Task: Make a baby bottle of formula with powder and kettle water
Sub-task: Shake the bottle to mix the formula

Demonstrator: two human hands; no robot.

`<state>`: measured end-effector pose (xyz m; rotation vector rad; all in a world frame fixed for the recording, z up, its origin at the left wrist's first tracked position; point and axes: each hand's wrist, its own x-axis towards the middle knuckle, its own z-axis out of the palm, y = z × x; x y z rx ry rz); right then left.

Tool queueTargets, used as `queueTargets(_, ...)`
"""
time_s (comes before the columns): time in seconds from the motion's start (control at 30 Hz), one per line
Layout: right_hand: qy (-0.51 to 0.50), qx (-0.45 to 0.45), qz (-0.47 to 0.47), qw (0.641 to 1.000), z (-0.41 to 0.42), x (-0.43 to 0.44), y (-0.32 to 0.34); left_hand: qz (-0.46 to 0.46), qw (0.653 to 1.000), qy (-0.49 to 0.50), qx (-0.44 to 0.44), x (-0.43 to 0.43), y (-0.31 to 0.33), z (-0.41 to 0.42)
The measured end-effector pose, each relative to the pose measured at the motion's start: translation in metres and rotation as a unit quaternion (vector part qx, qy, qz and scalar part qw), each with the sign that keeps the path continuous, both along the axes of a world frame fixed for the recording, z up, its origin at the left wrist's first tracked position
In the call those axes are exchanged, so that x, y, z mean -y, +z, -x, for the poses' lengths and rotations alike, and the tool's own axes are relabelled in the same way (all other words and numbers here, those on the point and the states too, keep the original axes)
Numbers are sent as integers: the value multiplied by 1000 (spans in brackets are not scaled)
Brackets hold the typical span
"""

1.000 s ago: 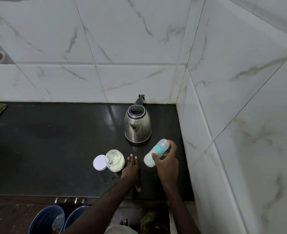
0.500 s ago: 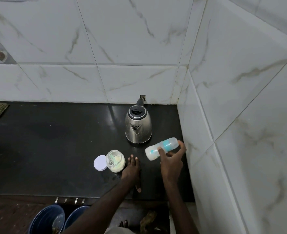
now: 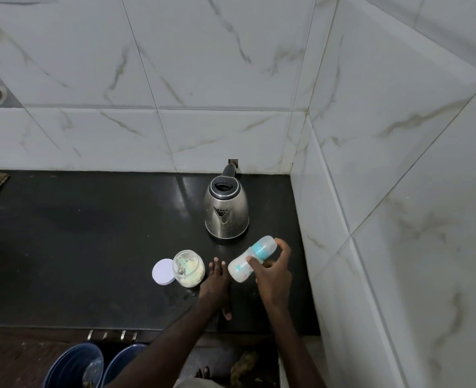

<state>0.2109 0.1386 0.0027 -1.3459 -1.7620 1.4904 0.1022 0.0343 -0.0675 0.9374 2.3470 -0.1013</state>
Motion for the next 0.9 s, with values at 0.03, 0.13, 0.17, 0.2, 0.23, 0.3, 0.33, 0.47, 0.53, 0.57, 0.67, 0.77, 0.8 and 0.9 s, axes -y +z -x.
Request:
queueTargets(0.03, -41, -16, 10, 999, 0, -2, 3, -2, 1000, 0, -3, 0, -2, 0)
queueTargets(0.13, -126, -52, 26, 990, -2, -8, 7, -6, 1000, -3, -10, 0, -2, 0)
queueTargets(0.17, -107, -46, 25, 993, -2, -6, 5, -5, 1000, -7, -11, 0, -1, -1)
queueTargets(0.2, -67, -32, 22, 997, -2, -3, 4, -3, 1000, -9, -12, 0, 0, -1)
queueTargets(0.23, -24, -15, 20, 999, -1, 0, 1, -4, 1000, -11, -13, 0, 0, -2)
queueTargets(0.3, 4, 2, -1, 1000, -2, 2, -2, -5, 1000, -8, -12, 1, 1, -2)
queueTargets(0.33, -22, -5, -5, 1000, -2, 0, -1, -7, 1000, -5, -12, 1, 1, -2)
queueTargets(0.47, -101, -37, 3, 994, -2, -13, 2, -5, 1000, -7, -12, 1, 4, -2)
queueTargets(0.53, -3, -17, 4, 1000, -2, -12, 2, -1, 1000, -5, -14, 0, 2, -2)
queueTargets(0.57, 31, -5, 5, 999, -1, -11, -1, -2, 1000, -5, -14, 0, 2, -2)
queueTargets(0.67, -18, -29, 41, 999, -2, -13, -1, -11, 1000, -2, -16, 1, 2, -1)
queueTargets(0.77, -39, -42, 65, 996, -3, -17, 2, -11, 1000, -6, -13, 1, 5, -2)
queueTargets(0.8, -21, -42, 63, 997, -3, -18, 1, -8, 1000, -4, -11, 1, 6, -2)
queueTargets(0.9, 5, -34, 54, 998, -4, -18, -1, -5, 1000, -1, -7, -1, 6, -2)
